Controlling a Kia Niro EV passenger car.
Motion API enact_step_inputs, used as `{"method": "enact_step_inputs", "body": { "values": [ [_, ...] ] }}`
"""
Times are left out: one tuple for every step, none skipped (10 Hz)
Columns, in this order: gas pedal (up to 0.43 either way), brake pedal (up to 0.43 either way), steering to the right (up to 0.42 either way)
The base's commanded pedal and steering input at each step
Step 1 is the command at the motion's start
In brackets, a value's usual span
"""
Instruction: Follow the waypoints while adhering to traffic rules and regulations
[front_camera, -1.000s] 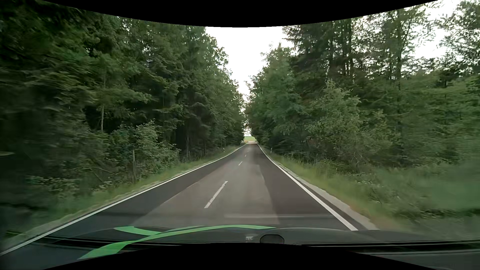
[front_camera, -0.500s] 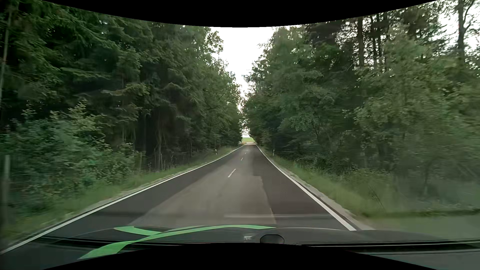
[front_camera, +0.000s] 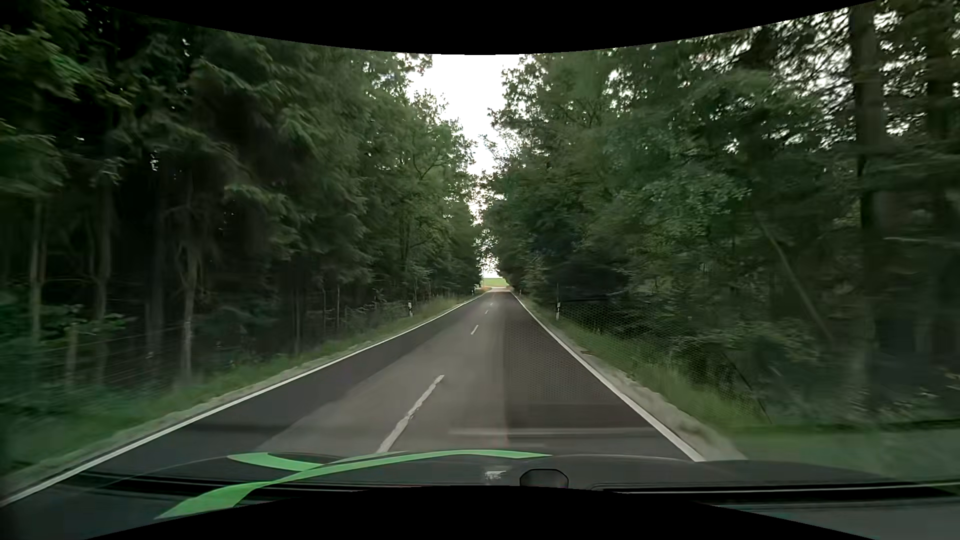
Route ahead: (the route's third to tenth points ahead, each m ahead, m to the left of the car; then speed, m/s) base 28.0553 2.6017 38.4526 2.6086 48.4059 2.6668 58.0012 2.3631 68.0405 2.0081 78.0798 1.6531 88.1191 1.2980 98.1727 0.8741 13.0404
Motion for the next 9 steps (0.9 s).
{"method": "enact_step_inputs", "body": {
  "values": [
    [0.177, 0.0, -0.003],
    [0.177, 0.0, -0.004],
    [0.177, 0.0, -0.005],
    [0.177, 0.0, -0.007],
    [0.177, 0.0, -0.008],
    [0.177, 0.0, -0.008],
    [0.177, 0.0, -0.008],
    [0.177, 0.0, -0.006],
    [0.177, 0.0, -0.004]
  ]
}}
